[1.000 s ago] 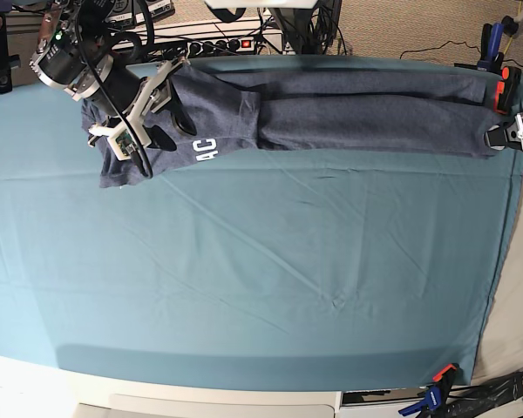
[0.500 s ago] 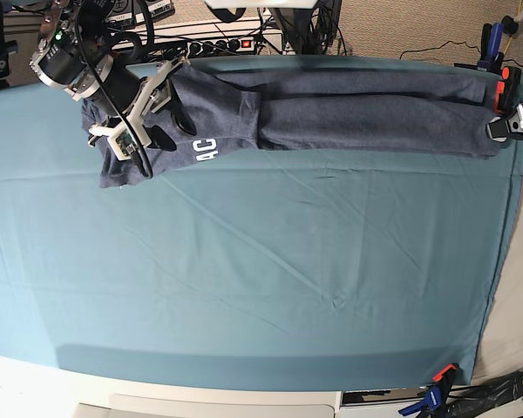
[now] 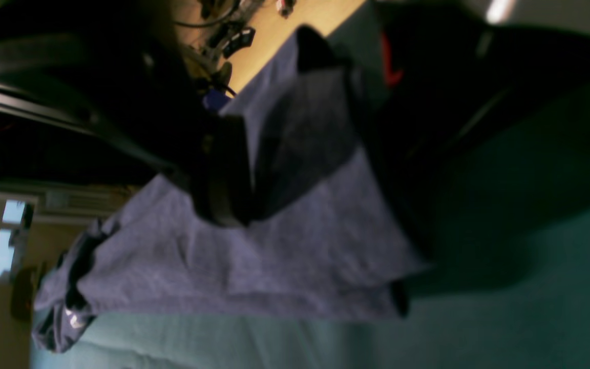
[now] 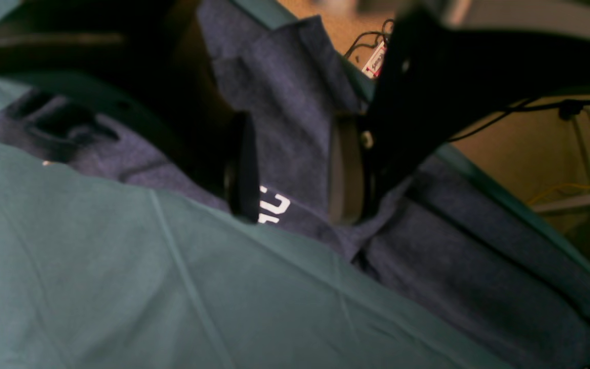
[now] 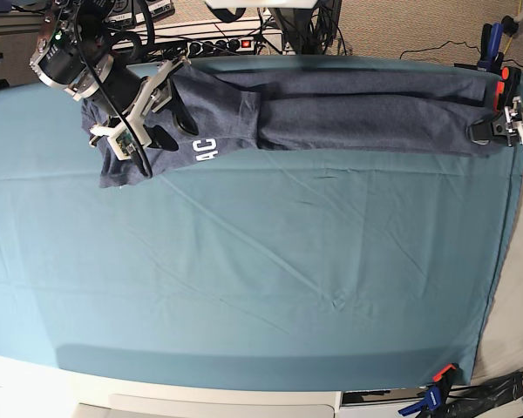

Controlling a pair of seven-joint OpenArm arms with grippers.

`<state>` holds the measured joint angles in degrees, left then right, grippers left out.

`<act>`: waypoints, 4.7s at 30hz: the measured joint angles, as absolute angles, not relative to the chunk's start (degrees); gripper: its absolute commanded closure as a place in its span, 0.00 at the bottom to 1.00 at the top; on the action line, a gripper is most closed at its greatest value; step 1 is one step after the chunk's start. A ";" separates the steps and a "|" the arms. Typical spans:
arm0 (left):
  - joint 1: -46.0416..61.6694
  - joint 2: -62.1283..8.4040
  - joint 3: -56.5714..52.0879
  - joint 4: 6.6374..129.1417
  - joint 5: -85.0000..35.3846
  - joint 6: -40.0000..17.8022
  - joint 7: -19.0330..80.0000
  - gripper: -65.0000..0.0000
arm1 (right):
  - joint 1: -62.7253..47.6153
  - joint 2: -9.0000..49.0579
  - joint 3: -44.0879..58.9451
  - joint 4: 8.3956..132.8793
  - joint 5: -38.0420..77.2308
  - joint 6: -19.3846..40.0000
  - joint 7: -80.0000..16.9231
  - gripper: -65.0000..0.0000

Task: Fold the T-shirt properly
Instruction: 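Lower the left gripper and pinch the opposite shirt end, then lift the shirt end with the left gripper and fold it toward the right gripper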

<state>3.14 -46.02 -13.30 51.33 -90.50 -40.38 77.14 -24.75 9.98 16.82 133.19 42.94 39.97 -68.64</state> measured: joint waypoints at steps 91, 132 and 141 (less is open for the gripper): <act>14.55 -33.52 -11.97 109.93 -68.05 -38.33 74.13 1.00 | -24.75 8.69 16.82 133.19 37.69 39.97 -67.44 0.64; 16.29 -10.98 -0.14 109.86 -47.79 -26.41 63.42 1.00 | -24.73 8.69 16.82 133.19 37.71 39.97 -65.67 0.64; 15.40 -10.20 0.69 109.86 -46.11 -26.52 62.89 1.00 | -24.73 8.71 16.82 133.19 37.71 39.97 -65.52 0.64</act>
<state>15.40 -10.20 0.69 109.86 -46.11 -26.52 62.89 -24.73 8.71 16.82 133.19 37.71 39.97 -65.52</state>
